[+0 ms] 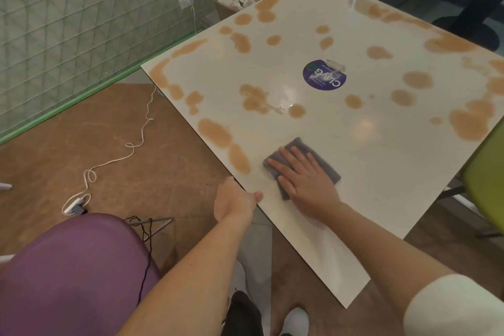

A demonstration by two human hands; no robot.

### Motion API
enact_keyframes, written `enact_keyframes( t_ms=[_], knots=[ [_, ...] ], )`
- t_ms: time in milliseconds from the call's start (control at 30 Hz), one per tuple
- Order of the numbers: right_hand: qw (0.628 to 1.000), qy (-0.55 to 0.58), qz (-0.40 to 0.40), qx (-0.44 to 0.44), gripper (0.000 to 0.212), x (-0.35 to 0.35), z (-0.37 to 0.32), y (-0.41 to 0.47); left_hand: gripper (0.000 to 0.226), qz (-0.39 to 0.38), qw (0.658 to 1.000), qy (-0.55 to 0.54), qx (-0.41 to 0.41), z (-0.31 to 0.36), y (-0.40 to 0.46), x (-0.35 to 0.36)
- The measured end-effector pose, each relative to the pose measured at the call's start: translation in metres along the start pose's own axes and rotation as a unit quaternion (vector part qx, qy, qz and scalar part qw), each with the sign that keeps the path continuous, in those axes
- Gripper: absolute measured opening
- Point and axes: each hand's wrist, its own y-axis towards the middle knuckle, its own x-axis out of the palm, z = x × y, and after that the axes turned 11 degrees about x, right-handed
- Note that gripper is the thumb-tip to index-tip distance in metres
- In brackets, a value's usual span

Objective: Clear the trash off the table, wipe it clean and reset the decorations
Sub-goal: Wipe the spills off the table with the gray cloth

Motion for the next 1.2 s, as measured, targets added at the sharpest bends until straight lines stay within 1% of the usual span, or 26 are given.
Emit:
enact_keyframes(
  t_ms=[100, 167, 200, 267, 333, 367, 433, 533, 600, 667, 733, 767, 833, 900, 967, 1033, 1100, 1200],
  knots=[
    [0.996, 0.008, 0.014, 0.089, 0.059, -0.009, 0.02, 0.015, 0.052, -0.001, 1.0, -0.006, 0.005, -0.003, 0.0, 0.001],
    [0.992, 0.014, 0.023, 0.119, 0.061, -0.008, 0.005, 0.018, 0.053, -0.004, 1.0, -0.008, 0.006, -0.005, 0.0, 0.002],
    [0.993, 0.018, 0.022, 0.113, 0.062, -0.005, -0.008, 0.014, 0.053, -0.004, 1.0, -0.012, 0.006, -0.005, 0.002, 0.003],
    [0.998, 0.02, 0.006, 0.058, 0.059, 0.004, -0.029, -0.003, 0.055, -0.014, 1.0, -0.018, 0.007, -0.008, 0.004, 0.003],
    [1.0, 0.017, -0.011, 0.005, 0.053, 0.007, -0.031, -0.02, 0.057, -0.032, 0.999, -0.012, 0.014, -0.013, 0.008, 0.004],
    [1.0, 0.013, -0.016, -0.003, 0.052, 0.006, -0.025, -0.023, 0.058, -0.043, 0.999, -0.002, 0.022, -0.014, 0.007, 0.002],
    [1.0, 0.0, -0.015, 0.023, 0.052, -0.001, -0.013, -0.016, 0.06, -0.059, 0.997, 0.026, 0.043, -0.016, 0.007, -0.005],
    [0.991, 0.021, -0.005, 0.132, 0.053, -0.008, -0.003, 0.001, 0.059, -0.089, 0.992, 0.053, 0.069, -0.014, 0.006, -0.014],
    [0.985, 0.032, 0.017, 0.166, 0.057, -0.002, -0.023, 0.001, 0.058, -0.108, 0.991, 0.036, 0.066, -0.02, 0.016, -0.029],
    [0.989, 0.034, 0.021, 0.145, 0.056, 0.01, -0.05, -0.019, 0.049, -0.114, 0.992, 0.007, 0.059, -0.026, 0.028, -0.043],
    [0.992, 0.033, 0.012, 0.124, 0.052, 0.018, -0.075, -0.04, 0.04, -0.099, 0.993, -0.017, 0.059, -0.029, 0.046, -0.058],
    [0.991, 0.034, 0.005, 0.128, 0.05, 0.02, -0.084, -0.043, 0.039, -0.09, 0.994, -0.02, 0.06, -0.031, 0.057, -0.063],
    [0.991, 0.048, 0.0, 0.127, 0.048, 0.021, -0.096, -0.034, 0.044, -0.078, 0.995, -0.023, 0.049, -0.033, 0.08, -0.07],
    [0.993, 0.05, -0.012, 0.102, 0.048, 0.019, -0.104, -0.01, 0.051, -0.079, 0.995, -0.041, 0.035, -0.034, 0.1, -0.071],
    [0.995, 0.04, -0.021, 0.083, 0.048, 0.014, -0.103, 0.011, 0.053, -0.081, 0.995, -0.053, 0.03, -0.031, 0.107, -0.071],
    [0.995, 0.039, -0.018, 0.095, 0.049, 0.01, -0.091, 0.022, 0.048, -0.087, 0.995, -0.049, 0.029, -0.026, 0.109, -0.075],
    [0.991, 0.035, -0.005, 0.131, 0.049, 0.009, -0.081, 0.017, 0.044, -0.101, 0.994, -0.037, 0.018, -0.025, 0.114, -0.08],
    [0.987, 0.016, 0.013, 0.161, 0.048, 0.013, -0.093, -0.002, 0.045, -0.12, 0.993, 0.016, 0.004, -0.018, 0.121, -0.088]
  ],
)
